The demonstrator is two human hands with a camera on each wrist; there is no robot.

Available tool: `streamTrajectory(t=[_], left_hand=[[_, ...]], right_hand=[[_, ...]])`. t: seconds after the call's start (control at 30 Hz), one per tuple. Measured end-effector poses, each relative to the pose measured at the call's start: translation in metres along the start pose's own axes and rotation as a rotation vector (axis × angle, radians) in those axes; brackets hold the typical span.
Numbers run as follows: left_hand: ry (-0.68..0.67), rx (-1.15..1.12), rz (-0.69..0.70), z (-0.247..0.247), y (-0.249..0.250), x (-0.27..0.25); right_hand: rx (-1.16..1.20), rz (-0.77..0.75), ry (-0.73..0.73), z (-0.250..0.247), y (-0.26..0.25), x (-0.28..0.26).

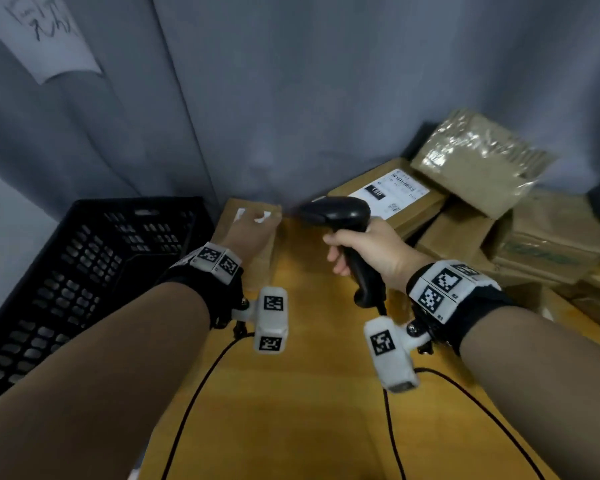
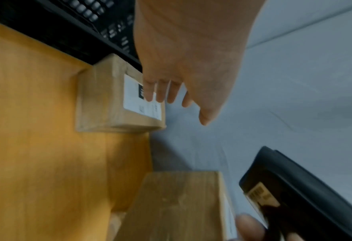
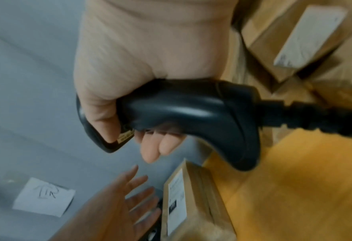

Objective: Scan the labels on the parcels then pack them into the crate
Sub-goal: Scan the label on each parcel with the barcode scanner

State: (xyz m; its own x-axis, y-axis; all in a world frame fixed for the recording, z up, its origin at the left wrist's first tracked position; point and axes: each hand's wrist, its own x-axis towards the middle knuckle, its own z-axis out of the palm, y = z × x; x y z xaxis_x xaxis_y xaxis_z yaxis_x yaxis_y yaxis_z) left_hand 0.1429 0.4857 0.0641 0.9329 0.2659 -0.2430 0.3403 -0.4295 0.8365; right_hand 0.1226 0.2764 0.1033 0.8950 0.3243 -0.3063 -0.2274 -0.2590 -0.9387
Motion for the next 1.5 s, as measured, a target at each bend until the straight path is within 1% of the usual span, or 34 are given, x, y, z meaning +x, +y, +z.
streamTrajectory(t=[0.03,0.07,0.1,0.17,0.2,0.27,0.33,0.43,0.53,0.6,0.67,0.73,0.83,0.97,1.1,1.13,1.17,1.23,1.3,1.4,1.47,1.5], left_hand=[[-0.042,-0.038,0.039,0.007,0.01,-0.002],[-0.089,-0.069,0.04,0.014,0.023,-0.006],[-0.146,-0.126,-0.041,0.022,0.033,-0.007],[-0.225,-0.27,-0.245,0.04,0.049,-0.009],[-0.229,-0.345,-0.314,0.048,0.051,-0.005],[-0.24,-0.389,-0.384,0.066,0.051,0.009],[-0.278,-0.397,-0.391,0.078,0.061,0.013],[-0.257,-0.386,-0.369,0.086,0.076,0.01],[-0.332,-0.356,-0.398,0.096,0.065,0.024],[-0.438,-0.313,-0.41,0.102,0.059,0.023],[-0.49,-0.258,-0.385,0.11,0.066,0.006],[-0.506,-0.247,-0.38,0.119,0.065,-0.005],[-0.466,-0.361,-0.384,0.128,0.061,-0.01],[-0.483,-0.431,-0.412,0.139,0.05,-0.022],[-0.483,-0.392,-0.439,0.135,0.044,-0.027],[-0.504,-0.38,-0.419,0.131,0.044,-0.03],[-0.519,-0.369,-0.371,0.125,0.048,-0.035],[-0.504,-0.32,-0.276,0.115,0.051,-0.04],[-0.49,-0.249,-0.221,0.108,0.052,-0.047],[-0.489,-0.151,-0.209,0.105,0.05,-0.057],[-0.46,-0.081,-0.199,0.104,0.049,-0.063],[-0.442,-0.057,-0.192,0.104,0.049,-0.064]], right_hand=[[0.0,-0.012,0.041,-0.013,-0.004,-0.008],[0.009,-0.022,0.095,-0.028,-0.008,-0.015],[0.026,-0.026,0.155,-0.041,-0.009,-0.021],[0.065,-0.019,0.271,-0.068,-0.01,-0.03],[0.08,-0.008,0.317,-0.08,-0.009,-0.034],[0.086,0.018,0.394,-0.103,-0.005,-0.038],[0.077,0.037,0.454,-0.122,0.001,-0.04],[0.059,0.059,0.503,-0.143,0.008,-0.04],[0.024,0.072,0.543,-0.157,0.015,-0.039],[0.044,0.08,0.588,-0.161,0.021,-0.038],[0.119,0.104,0.58,-0.159,0.028,-0.039],[0.178,0.128,0.519,-0.152,0.035,-0.04],[0.179,0.178,0.444,-0.142,0.044,-0.036],[0.153,0.208,0.438,-0.126,0.051,-0.033],[0.151,0.195,0.439,-0.119,0.053,-0.037],[0.172,0.185,0.435,-0.118,0.051,-0.039],[0.196,0.166,0.43,-0.117,0.049,-0.041],[0.219,0.133,0.425,-0.113,0.044,-0.041],[0.213,0.135,0.408,-0.106,0.039,-0.038],[0.148,0.154,0.354,-0.095,0.038,-0.034],[0.051,0.119,0.328,-0.088,0.039,-0.033],[-0.003,0.098,0.337,-0.087,0.039,-0.033]])
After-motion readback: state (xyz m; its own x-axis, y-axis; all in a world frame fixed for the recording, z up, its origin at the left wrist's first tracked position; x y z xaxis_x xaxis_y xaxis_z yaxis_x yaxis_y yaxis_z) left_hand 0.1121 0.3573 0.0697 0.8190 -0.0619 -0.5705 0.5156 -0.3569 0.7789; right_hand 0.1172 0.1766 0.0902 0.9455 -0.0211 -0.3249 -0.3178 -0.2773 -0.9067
